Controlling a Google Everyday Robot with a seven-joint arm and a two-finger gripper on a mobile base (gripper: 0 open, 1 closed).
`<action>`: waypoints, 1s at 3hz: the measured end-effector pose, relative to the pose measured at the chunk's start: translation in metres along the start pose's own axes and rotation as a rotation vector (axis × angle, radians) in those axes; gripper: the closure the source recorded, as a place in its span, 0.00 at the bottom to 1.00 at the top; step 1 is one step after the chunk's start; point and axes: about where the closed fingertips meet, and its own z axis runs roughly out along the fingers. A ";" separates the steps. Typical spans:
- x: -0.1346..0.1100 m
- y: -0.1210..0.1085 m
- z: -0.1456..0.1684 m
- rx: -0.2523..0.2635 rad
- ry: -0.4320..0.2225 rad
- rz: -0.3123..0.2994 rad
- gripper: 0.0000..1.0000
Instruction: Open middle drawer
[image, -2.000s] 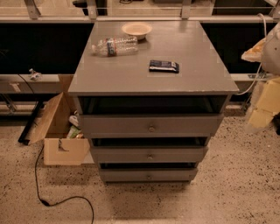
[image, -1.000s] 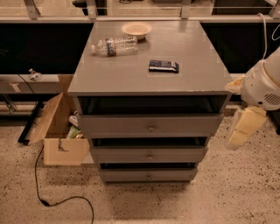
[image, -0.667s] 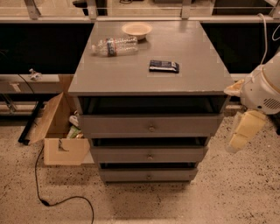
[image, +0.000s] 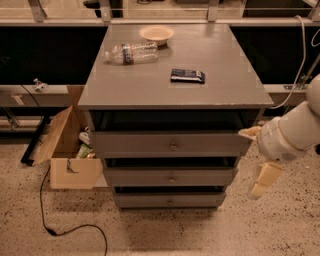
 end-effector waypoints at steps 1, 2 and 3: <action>0.016 0.005 0.048 -0.012 -0.025 -0.025 0.00; 0.036 0.010 0.091 -0.023 -0.069 -0.005 0.00; 0.057 0.020 0.150 -0.079 -0.114 0.065 0.00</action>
Offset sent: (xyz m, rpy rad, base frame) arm 0.0052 -0.0037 -0.1581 0.1311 0.0219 0.0035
